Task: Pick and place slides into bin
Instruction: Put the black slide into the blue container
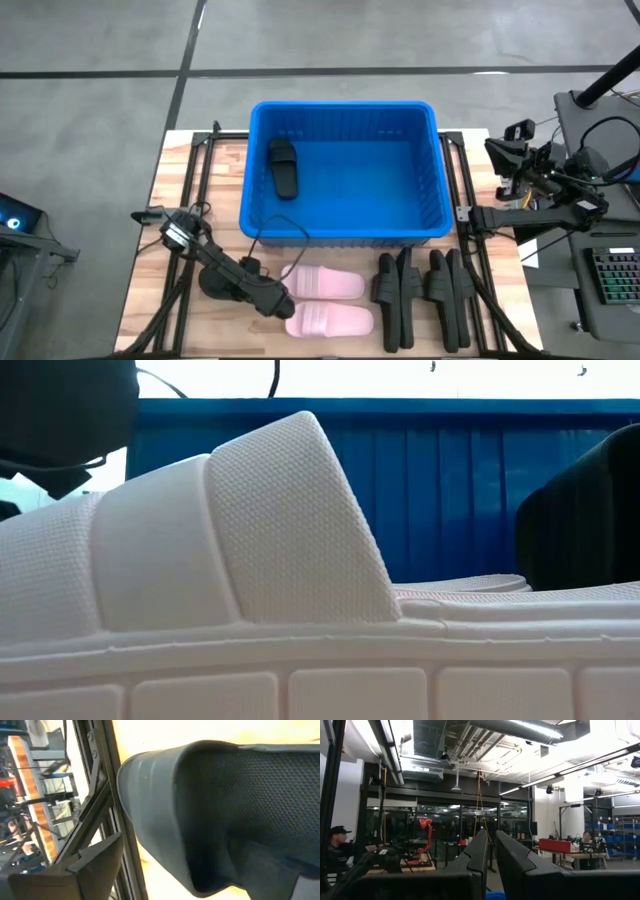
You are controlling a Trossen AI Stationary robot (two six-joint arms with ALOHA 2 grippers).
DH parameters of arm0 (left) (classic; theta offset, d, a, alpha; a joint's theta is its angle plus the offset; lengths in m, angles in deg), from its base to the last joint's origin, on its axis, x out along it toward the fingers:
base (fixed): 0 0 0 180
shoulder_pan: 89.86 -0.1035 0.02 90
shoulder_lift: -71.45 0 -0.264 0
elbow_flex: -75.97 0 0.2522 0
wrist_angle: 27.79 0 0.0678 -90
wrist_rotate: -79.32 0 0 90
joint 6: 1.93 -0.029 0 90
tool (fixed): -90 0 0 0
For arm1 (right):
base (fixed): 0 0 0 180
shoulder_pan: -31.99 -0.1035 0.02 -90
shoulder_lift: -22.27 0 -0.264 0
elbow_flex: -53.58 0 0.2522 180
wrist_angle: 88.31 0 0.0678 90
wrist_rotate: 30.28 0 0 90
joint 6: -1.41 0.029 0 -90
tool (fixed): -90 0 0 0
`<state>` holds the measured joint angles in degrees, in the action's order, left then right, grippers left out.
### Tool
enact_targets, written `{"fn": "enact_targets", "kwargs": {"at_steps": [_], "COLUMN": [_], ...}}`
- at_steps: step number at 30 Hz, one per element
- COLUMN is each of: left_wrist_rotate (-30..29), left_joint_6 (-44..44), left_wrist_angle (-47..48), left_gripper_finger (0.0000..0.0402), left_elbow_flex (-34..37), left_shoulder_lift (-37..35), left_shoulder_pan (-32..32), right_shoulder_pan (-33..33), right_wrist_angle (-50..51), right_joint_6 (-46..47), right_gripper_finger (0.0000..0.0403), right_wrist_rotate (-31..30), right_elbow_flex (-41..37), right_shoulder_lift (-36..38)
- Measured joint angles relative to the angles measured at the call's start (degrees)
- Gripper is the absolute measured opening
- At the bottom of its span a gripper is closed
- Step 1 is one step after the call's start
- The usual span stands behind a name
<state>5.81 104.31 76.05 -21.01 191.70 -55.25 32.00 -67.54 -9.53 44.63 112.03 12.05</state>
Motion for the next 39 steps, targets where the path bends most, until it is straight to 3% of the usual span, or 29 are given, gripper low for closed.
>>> {"fn": "enact_targets", "kwargs": {"at_steps": [8,20,27,31,34,36,39], "left_wrist_rotate": [-0.76,-1.01,-11.98,-12.53,-12.44,-12.82,-20.16], "left_joint_6": [0.13,-0.34,-15.35,-26.45,-29.56,-31.16,-30.68], "left_wrist_angle": [-0.11,0.35,-1.27,-1.51,-2.85,-6.93,-17.53], "left_gripper_finger": [0.0226,0.0012,0.0003,0.0002,0.0001,0.0001,0.0001], "left_elbow_flex": [0.14,1.35,-1.34,-3.65,-6.22,-7.93,-9.17], "left_shoulder_lift": [0.0,-0.22,-4.02,-8.55,-12.88,-16.29,-21.24], "left_shoulder_pan": [0.0,0.02,0.22,0.17,0.2,-0.07,-0.68], "right_shoulder_pan": [0.01,0.01,0.0,0.0,0.02,0.02,0.0], "right_wrist_angle": [-0.01,0.0,-0.02,-0.02,-0.04,-0.11,-0.13], "right_joint_6": [-0.02,-0.03,0.27,0.83,0.85,0.87,0.85], "right_gripper_finger": [0.0028,0.0028,0.0028,0.0028,0.0028,0.0028,0.0028], "right_wrist_rotate": [0.0,0.0,0.0,0.0,0.0,0.0,0.0], "right_elbow_flex": [0.0,0.0,0.0,0.0,0.0,0.0,0.0], "right_shoulder_lift": [0.0,0.0,0.0,0.0,0.0,0.0,0.0]}}
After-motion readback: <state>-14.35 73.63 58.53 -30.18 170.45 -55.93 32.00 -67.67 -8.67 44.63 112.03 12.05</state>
